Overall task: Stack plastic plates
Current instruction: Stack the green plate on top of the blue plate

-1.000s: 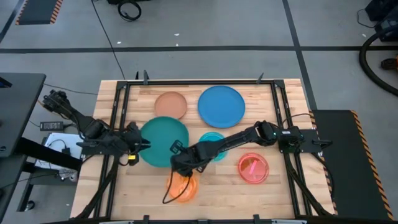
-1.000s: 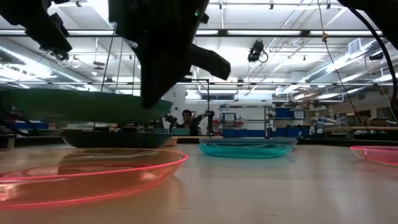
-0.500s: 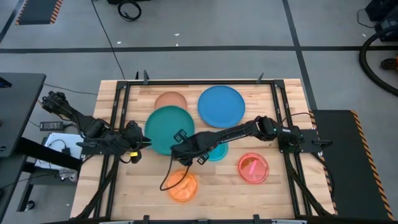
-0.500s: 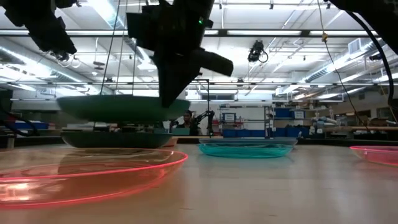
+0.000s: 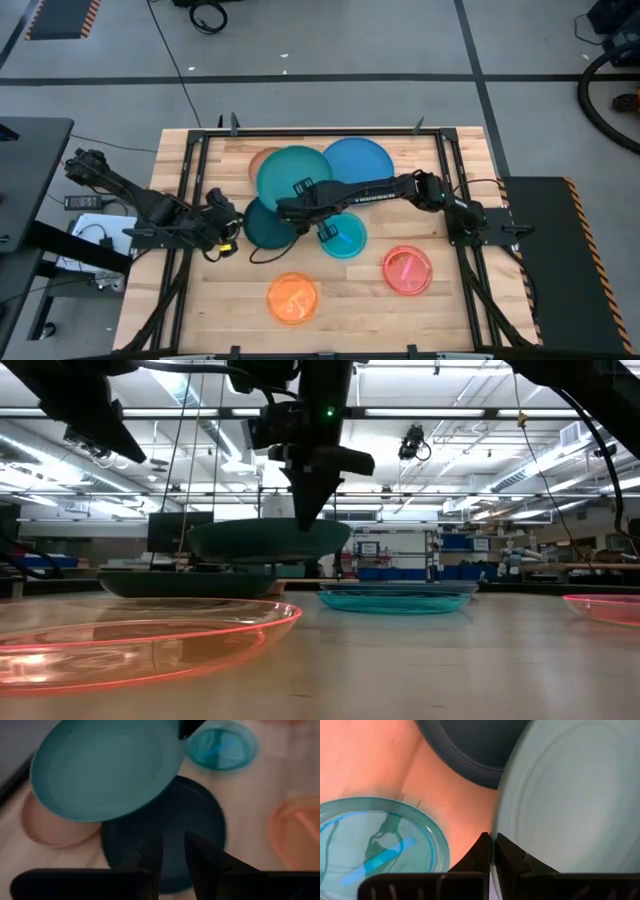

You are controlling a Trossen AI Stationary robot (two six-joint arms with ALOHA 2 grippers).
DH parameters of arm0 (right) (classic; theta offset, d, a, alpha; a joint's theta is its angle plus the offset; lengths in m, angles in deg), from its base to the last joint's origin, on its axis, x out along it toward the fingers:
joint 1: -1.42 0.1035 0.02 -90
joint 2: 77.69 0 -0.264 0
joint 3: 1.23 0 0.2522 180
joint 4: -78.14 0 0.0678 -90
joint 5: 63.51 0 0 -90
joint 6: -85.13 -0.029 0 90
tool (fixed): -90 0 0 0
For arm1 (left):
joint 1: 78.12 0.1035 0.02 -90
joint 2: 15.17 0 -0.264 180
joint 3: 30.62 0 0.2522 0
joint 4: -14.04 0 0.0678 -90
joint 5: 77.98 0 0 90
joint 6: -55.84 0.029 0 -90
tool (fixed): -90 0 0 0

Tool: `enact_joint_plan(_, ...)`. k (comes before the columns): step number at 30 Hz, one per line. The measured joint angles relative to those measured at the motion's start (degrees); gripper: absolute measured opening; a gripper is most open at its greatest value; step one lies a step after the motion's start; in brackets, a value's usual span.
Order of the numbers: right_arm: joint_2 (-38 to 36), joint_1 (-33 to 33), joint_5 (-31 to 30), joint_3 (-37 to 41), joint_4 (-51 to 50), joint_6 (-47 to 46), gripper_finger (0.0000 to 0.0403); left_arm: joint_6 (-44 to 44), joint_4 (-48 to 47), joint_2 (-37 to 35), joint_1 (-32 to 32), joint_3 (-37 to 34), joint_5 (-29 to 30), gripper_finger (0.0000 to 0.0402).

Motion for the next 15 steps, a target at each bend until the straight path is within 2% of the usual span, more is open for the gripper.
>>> enact_joint_plan(8, -0.39, -1.43, 0.41, 0.04, -1.46, -4.25, 0.002, 7.71, 1.85, 4.62, 3.94, 0.0, 0.67, 0.0086)
enact_joint_plan(15, -0.57, -2.24, 0.27, 0.07, -1.64, -6.21, 0.002, 15.8, 7.55, 8.38, 3.92, -0.97, -1.91, 0.0086)
